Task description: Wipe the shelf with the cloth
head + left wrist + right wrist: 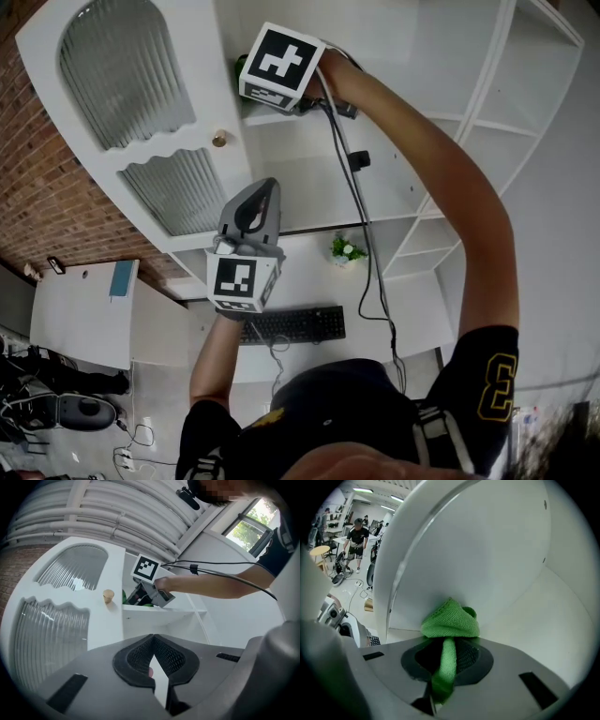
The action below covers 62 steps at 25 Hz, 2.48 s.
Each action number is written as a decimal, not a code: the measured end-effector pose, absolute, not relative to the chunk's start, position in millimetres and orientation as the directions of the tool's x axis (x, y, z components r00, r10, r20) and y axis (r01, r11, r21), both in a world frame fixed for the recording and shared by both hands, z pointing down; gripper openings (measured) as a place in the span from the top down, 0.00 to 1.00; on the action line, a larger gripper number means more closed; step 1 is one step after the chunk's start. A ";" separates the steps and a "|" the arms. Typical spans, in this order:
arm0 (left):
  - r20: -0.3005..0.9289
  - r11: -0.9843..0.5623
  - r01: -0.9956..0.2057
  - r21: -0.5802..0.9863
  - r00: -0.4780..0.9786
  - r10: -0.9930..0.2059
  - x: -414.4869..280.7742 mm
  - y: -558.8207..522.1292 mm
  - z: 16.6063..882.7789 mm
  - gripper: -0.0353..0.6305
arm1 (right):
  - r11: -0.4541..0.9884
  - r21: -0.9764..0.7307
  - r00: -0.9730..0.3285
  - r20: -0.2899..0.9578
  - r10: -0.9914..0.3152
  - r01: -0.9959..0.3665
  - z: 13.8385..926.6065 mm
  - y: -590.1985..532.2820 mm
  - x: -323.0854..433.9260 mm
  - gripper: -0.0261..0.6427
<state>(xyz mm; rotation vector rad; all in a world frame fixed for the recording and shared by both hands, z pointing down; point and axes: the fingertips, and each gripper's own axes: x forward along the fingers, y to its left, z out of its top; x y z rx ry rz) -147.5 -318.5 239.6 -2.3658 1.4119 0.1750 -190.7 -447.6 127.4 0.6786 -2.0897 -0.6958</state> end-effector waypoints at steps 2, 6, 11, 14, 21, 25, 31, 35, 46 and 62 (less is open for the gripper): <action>-0.296 -0.436 -0.864 -0.253 0.498 -0.815 -142.1 -320.8 240.1 0.92 | 0.706 0.672 -0.527 0.526 -0.667 -0.223 127.9 -448.0 -190.5 0.90; -0.293 -0.445 -0.859 -0.253 0.507 -0.811 -136.8 -324.7 242.1 0.92 | 0.709 0.669 -0.529 0.528 -0.664 -0.223 128.4 -448.5 -189.6 0.90; -0.296 -0.443 -0.862 -0.247 0.503 -0.812 -137.9 -329.3 240.8 0.92 | 0.709 0.671 -0.530 0.529 -0.663 -0.218 128.7 -448.4 -188.7 0.90; -0.295 -0.441 -0.863 -0.245 0.500 -0.814 -137.6 -332.0 241.6 0.92 | 0.705 0.677 -0.529 0.527 -0.665 -0.211 129.4 -448.9 -188.5 0.90; -0.290 -0.447 -0.861 -0.242 0.503 -0.814 -134.6 -335.2 243.7 0.92 | 0.701 0.680 -0.518 0.528 -0.673 -0.217 129.4 -449.9 -181.4 0.90; -0.291 -0.450 -0.858 -0.246 0.509 -0.810 -131.2 -334.7 244.6 0.92 | 0.698 0.678 -0.509 0.528 -0.680 -0.228 128.2 -450.0 -173.3 0.90; -0.285 -0.469 -0.851 -0.236 0.522 -0.804 -124.7 -333.9 244.9 0.92 | 0.695 0.674 -0.493 0.529 -0.691 -0.250 126.9 -450.7 -160.4 0.90; -0.287 -0.483 -0.843 -0.236 0.535 -0.795 -118.8 -336.1 245.5 0.92 | 0.692 0.672 -0.480 0.530 -0.699 -0.265 127.4 -454.1 -150.8 0.90; -0.283 -0.519 -0.819 -0.245 0.573 -0.769 -97.7 -339.5 246.2 0.92 | 0.676 0.662 -0.438 0.529 -0.727 -0.323 127.1 -462.3 -110.8 0.90; -0.246 -0.552 -0.798 -0.242 0.601 -0.761 -81.5 -346.6 261.7 0.92 | 0.631 0.658 -0.350 0.525 -0.776 -0.412 129.2 -481.4 -44.1 0.90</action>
